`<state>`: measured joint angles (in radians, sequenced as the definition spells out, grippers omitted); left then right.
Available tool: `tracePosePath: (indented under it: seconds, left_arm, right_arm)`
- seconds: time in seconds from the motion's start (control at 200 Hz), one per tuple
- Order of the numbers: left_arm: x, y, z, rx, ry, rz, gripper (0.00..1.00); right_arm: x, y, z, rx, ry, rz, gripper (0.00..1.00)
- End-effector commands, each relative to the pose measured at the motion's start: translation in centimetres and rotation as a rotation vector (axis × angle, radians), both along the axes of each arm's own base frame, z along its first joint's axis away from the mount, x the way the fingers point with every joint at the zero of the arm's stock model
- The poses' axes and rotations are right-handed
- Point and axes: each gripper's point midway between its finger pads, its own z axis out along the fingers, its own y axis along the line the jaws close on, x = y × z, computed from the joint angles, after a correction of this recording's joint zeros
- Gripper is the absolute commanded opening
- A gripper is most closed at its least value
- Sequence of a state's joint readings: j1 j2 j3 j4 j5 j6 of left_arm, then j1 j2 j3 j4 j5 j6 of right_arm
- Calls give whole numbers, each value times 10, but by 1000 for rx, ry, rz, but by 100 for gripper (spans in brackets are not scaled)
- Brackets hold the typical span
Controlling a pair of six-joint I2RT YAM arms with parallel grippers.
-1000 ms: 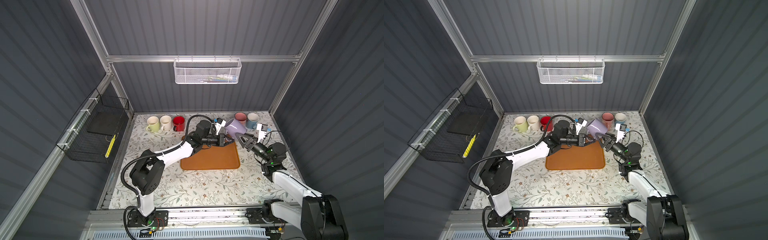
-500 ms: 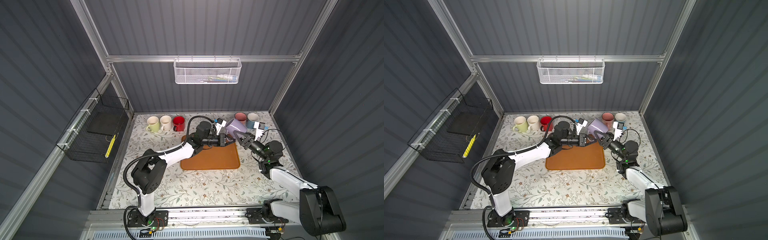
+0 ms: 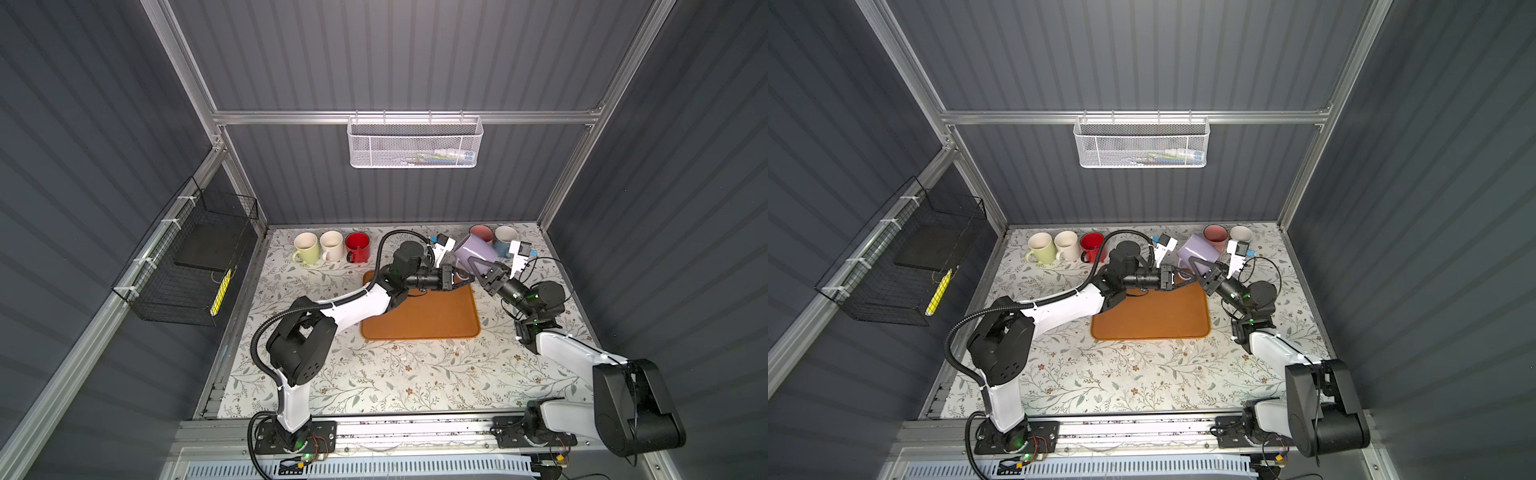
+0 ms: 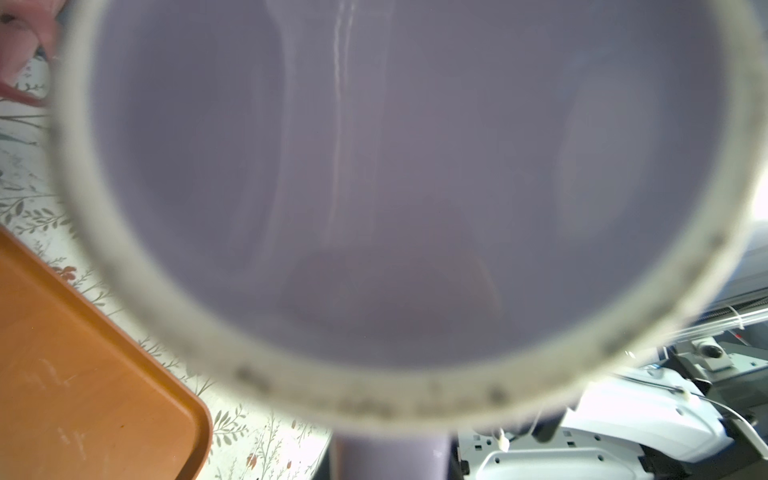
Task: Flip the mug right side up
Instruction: 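Close the right gripper around the lavender mug's body beside the left gripper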
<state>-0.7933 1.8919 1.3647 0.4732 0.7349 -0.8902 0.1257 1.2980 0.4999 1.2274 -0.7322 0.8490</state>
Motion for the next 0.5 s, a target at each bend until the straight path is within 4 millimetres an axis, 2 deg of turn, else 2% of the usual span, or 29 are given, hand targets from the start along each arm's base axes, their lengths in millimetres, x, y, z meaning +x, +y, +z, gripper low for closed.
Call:
tracePosePath:
  seconds: [0.0,0.16,0.26,0.495]
  left_arm:
    - [-4,-8,20,-43,-81,-12,0]
    - [-3,-8,18,-42,-74,-12,0]
    - [-3,-8,18,-43,-73,-14,0]
    - [-4,-7,15,-35,-74,-14,1]
  right_arm:
    - [-7,4,35,19,-125,24,15]
    - [-8,3,35,23,-117,17,8]
    - [-8,2,34,19,-107,10,0]
    - [-7,1,37,9,-98,-9,0]
